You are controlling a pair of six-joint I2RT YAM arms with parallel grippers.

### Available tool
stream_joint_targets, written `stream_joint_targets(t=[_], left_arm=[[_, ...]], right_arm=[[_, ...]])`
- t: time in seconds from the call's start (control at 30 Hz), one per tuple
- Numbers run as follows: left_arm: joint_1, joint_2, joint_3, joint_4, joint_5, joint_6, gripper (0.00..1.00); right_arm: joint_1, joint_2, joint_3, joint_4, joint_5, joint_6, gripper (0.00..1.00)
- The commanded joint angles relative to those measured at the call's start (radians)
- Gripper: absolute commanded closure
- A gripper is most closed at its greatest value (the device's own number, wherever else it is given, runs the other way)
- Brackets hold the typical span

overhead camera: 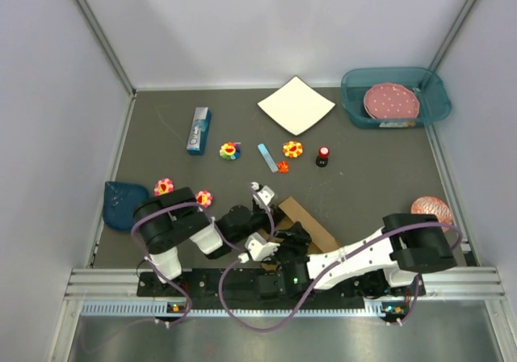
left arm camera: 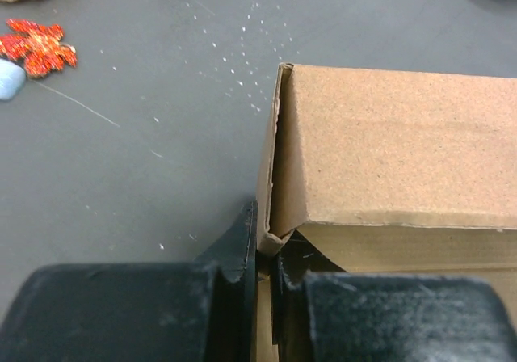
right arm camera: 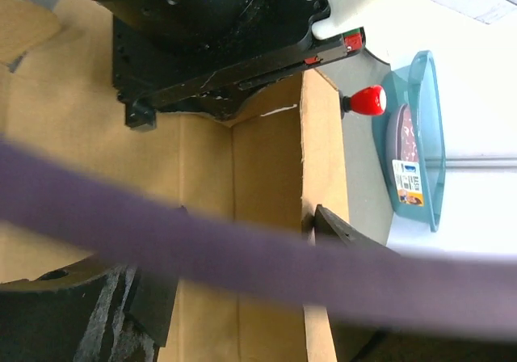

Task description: Fold the paper box

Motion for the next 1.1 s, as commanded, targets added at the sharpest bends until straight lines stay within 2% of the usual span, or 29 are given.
stream_joint_targets(t=[0.0, 0.2, 0.33, 0.53, 0.67, 0.9, 1.07], left_arm=[[0.004, -0.073, -0.005, 0.186, -0.056, 0.025, 1.00], [0.004, -0.138, 0.008, 0.061, -0.096, 0.060, 1.00], [0.004, -0.181, 0.006, -0.028, -0.123, 0.082, 1.00], [0.004, -0.230, -0.009, -0.107, -0.145, 0.076, 1.00], [0.004, -0.264, -0.006, -0.206, -0.195, 0.037, 1.00], [0.004, -0.305, 0.037, -0.421, -0.318, -0.026, 1.00], [0.004, -0.333, 0.078, -0.628, -0.375, -0.085, 1.00]], right_arm=[[0.051, -0.080, 0.036, -0.017, 0.002, 0.064, 0.34], [0.098, -0.118, 0.028, -0.073, 0.018, 0.103, 0.24], [0.108, -0.141, 0.049, -0.249, 0.030, 0.275, 0.21], [0.108, -0.238, 0.013, -0.316, 0.027, 0.430, 0.20], [0.125, -0.382, 0.002, -0.319, 0.061, 0.467, 0.19], [0.126, -0.500, 0.045, -0.316, 0.094, 0.407, 0.18], [0.116, -0.603, 0.034, -0.317, 0.134, 0.479, 0.19]])
